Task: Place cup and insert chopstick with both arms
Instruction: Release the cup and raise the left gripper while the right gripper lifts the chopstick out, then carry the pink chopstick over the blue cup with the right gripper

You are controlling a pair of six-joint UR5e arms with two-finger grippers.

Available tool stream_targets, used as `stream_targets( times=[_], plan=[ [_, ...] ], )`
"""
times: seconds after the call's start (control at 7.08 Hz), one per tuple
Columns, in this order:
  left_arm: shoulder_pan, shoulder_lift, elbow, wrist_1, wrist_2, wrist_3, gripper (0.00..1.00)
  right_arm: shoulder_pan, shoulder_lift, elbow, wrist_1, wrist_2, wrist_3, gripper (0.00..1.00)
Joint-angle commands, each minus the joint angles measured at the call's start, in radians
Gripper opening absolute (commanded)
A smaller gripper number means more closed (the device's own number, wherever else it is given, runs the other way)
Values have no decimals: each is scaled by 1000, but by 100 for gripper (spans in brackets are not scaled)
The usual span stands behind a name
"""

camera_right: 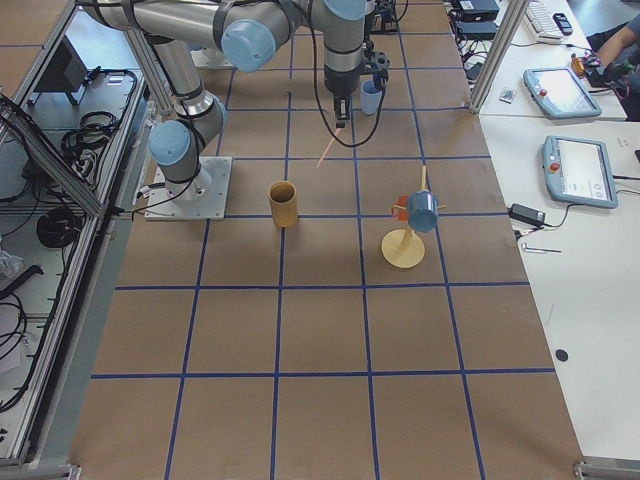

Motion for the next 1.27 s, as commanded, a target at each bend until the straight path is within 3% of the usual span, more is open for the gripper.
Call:
stream_targets(
  times=[0.0, 0.14, 0.42, 0.71, 0.85, 0.99, 1.13],
  plan=[
    [70, 108, 12, -67, -36, 112, 69, 212, 82, -60, -85, -40, 185, 0],
    [87, 154, 12, -139, -36, 132, 70, 330, 145, -122, -118, -73, 236, 0],
    [191, 265, 9, -213, -32, 373, 72, 497, 271, -267, -177, -89, 502, 0],
    [193, 297, -19, -219, -35, 380, 75, 636, 337, -266, -344, -89, 694, 0],
    [193, 315, -29, -253, -33, 383, 86, 699, 356, -266, -398, -93, 732, 0],
    [199, 331, -13, -368, -39, 405, 94, 720, 365, -263, -421, -90, 770, 0],
    [201, 336, -4, -376, -36, 405, 97, 737, 364, -261, -420, -92, 792, 0]
  ],
)
